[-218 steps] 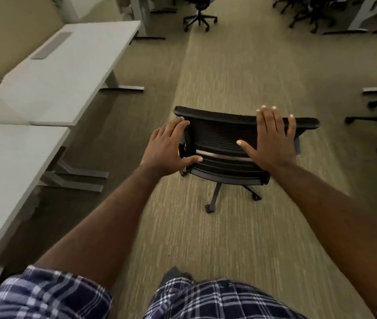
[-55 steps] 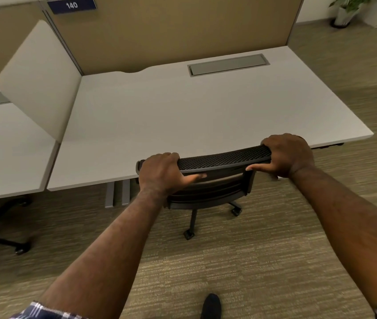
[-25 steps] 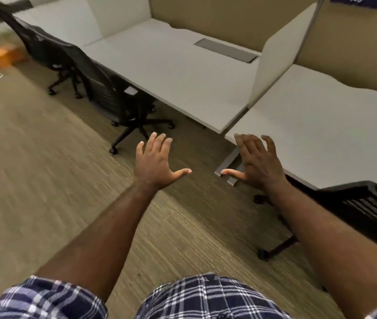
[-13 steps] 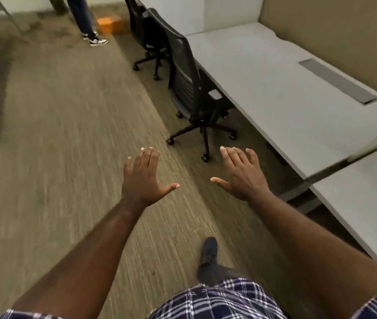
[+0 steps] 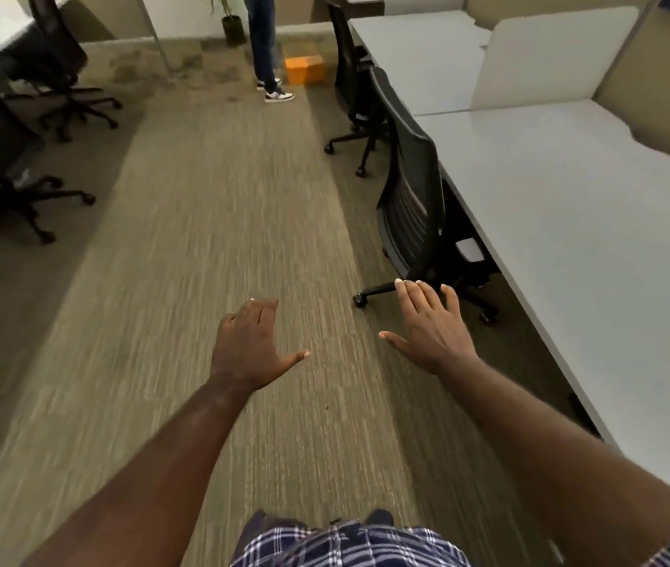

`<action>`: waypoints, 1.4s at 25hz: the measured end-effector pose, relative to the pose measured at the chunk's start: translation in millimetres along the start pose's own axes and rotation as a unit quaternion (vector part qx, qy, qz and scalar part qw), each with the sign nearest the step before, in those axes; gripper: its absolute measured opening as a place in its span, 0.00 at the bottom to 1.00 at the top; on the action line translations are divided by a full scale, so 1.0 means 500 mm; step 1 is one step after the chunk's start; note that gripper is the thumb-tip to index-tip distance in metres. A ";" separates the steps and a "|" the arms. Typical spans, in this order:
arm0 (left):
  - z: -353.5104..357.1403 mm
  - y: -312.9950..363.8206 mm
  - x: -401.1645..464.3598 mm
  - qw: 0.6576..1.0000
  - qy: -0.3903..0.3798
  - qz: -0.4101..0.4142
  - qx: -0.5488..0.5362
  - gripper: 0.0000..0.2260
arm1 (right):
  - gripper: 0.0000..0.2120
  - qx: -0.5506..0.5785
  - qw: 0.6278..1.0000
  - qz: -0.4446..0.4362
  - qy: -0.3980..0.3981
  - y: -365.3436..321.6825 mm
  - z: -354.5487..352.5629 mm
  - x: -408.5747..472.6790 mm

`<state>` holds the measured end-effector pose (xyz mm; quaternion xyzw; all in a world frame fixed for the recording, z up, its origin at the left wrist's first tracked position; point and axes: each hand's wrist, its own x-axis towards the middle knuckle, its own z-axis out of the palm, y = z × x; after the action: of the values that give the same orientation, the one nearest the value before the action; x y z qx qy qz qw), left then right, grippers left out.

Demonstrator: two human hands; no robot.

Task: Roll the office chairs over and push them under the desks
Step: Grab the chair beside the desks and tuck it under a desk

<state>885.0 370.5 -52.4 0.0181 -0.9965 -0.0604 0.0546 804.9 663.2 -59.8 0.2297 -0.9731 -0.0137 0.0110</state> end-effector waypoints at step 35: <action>-0.039 -0.149 1.250 0.925 -0.012 0.379 0.035 0.53 | 0.44 0.000 0.950 0.311 0.039 0.200 -0.086 0.903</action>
<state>268.4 267.5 24.4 -0.3599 -0.9310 -0.0005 0.0609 357.6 549.4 -6.9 -0.0838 -0.9951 -0.0008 0.0529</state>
